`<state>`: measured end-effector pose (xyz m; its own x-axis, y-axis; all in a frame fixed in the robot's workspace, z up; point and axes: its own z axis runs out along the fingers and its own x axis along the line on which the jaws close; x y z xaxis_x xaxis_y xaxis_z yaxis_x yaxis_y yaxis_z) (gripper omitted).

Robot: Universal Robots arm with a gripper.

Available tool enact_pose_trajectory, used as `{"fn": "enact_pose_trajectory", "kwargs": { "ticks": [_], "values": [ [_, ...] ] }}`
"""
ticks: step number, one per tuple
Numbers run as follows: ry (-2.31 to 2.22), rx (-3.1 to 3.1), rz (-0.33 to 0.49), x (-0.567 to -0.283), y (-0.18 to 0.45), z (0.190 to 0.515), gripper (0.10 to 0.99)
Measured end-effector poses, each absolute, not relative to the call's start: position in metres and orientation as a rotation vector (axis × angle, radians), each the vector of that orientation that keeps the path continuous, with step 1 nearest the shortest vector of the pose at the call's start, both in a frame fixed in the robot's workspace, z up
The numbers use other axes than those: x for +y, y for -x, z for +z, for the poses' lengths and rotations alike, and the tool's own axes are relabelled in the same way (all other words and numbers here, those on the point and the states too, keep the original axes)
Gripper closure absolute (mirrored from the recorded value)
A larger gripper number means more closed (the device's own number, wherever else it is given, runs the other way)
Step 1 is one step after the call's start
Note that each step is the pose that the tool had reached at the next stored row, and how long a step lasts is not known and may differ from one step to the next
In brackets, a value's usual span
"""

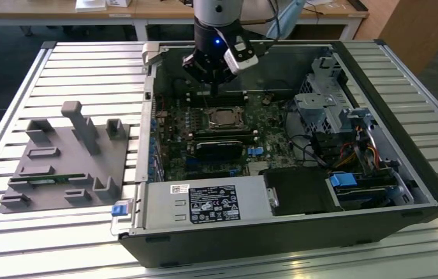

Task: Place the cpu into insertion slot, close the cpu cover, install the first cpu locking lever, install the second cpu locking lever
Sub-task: 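Install the first cpu locking lever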

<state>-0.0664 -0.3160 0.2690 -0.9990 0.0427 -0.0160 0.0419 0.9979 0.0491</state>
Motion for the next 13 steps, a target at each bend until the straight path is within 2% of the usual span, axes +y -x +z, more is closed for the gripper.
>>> {"fn": "enact_pose_trajectory", "kwargs": {
  "ticks": [13],
  "values": [
    [-0.066,3.123,0.078,-0.316,0.090,0.265,0.980]
  ]
}}
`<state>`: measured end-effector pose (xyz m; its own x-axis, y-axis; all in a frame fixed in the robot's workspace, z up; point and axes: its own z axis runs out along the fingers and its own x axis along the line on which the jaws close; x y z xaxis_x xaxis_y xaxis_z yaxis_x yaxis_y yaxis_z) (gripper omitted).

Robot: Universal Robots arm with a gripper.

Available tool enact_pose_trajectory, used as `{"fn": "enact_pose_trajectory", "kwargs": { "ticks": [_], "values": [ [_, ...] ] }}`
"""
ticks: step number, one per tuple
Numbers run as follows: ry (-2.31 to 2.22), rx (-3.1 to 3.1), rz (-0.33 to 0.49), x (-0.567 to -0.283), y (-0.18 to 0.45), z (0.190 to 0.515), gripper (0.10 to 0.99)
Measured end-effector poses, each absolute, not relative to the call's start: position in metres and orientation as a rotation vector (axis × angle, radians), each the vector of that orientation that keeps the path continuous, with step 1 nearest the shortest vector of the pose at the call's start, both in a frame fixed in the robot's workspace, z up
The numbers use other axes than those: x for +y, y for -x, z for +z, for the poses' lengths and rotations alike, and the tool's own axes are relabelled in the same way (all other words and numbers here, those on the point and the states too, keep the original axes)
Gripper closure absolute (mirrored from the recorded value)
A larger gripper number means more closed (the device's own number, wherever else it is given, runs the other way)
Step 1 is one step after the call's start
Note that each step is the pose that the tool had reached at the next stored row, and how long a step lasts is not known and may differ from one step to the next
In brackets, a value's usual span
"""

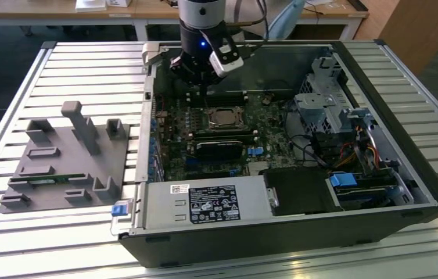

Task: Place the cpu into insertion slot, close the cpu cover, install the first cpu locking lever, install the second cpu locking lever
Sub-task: 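Install the first cpu locking lever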

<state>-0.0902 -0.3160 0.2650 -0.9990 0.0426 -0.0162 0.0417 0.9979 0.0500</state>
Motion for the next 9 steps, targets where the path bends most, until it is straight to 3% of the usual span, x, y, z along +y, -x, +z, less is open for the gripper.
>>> {"fn": "enact_pose_trajectory", "kwargs": {
  "ticks": [9],
  "values": [
    [-0.065,3.123,0.078,-0.3126,0.0968,0.2615,0.980]
  ]
}}
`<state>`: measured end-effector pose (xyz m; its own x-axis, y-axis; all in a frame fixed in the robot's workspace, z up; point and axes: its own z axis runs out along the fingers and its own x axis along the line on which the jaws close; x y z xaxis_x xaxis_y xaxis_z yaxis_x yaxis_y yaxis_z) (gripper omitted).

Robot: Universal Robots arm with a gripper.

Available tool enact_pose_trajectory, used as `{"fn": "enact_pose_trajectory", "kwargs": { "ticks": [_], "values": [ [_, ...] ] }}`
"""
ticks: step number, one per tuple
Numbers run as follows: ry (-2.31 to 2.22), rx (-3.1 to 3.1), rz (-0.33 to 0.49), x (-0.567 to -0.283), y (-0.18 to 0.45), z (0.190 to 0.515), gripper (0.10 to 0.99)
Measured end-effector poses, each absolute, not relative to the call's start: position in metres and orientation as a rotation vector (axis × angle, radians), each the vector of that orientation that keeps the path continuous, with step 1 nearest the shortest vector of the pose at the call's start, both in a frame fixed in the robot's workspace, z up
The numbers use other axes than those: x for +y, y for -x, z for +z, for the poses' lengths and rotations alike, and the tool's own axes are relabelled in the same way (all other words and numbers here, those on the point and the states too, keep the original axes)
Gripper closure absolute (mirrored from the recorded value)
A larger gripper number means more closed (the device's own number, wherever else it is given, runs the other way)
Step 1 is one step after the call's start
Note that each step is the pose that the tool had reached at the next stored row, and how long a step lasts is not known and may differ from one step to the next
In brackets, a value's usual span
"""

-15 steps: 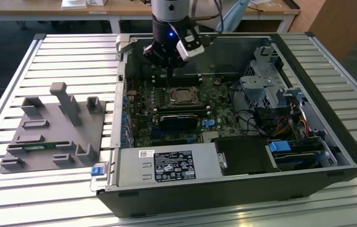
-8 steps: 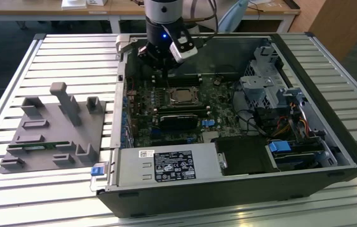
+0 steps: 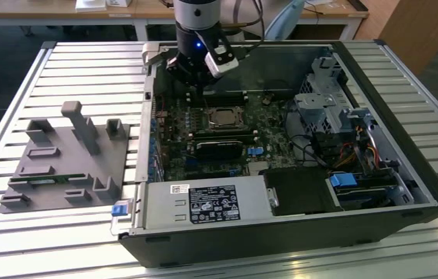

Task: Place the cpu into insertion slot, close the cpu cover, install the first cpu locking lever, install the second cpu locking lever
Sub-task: 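Install the first cpu locking lever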

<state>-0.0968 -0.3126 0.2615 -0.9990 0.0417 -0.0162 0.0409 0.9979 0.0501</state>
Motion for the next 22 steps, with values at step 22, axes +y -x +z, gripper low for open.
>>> {"fn": "enact_pose_trajectory", "kwargs": {
  "ticks": [22],
  "values": [
    [-0.051,3.124,0.078,-0.290,0.093,0.253,0.980]
  ]
}}
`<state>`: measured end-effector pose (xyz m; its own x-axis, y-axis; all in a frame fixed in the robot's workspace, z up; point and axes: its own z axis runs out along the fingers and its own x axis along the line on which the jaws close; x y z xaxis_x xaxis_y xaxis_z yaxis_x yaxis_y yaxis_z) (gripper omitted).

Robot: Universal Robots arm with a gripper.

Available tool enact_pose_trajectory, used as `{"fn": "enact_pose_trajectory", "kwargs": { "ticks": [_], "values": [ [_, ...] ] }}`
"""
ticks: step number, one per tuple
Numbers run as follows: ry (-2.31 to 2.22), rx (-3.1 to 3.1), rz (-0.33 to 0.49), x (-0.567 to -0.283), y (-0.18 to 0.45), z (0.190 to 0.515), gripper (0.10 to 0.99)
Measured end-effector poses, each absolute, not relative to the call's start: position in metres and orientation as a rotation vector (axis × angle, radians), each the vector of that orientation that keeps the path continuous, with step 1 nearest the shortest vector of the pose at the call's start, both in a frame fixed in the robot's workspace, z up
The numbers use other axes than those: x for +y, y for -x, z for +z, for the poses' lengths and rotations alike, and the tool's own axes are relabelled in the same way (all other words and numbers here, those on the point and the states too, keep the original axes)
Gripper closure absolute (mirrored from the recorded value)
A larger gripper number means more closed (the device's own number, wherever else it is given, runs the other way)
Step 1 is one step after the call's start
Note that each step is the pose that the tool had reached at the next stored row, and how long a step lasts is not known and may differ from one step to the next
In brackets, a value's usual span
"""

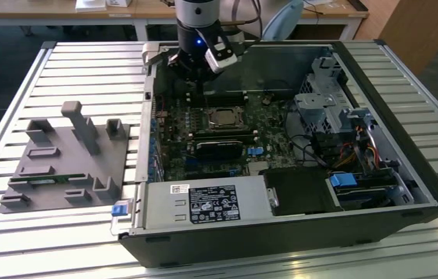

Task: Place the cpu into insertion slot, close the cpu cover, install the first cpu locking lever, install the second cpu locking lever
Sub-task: 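Install the first cpu locking lever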

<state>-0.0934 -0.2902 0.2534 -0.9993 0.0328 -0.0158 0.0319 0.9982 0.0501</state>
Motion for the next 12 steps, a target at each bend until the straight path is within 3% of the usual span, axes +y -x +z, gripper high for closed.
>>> {"fn": "enact_pose_trajectory", "kwargs": {
  "ticks": [12],
  "values": [
    [-0.048,3.124,0.078,-0.289,0.068,0.248,0.980]
  ]
}}
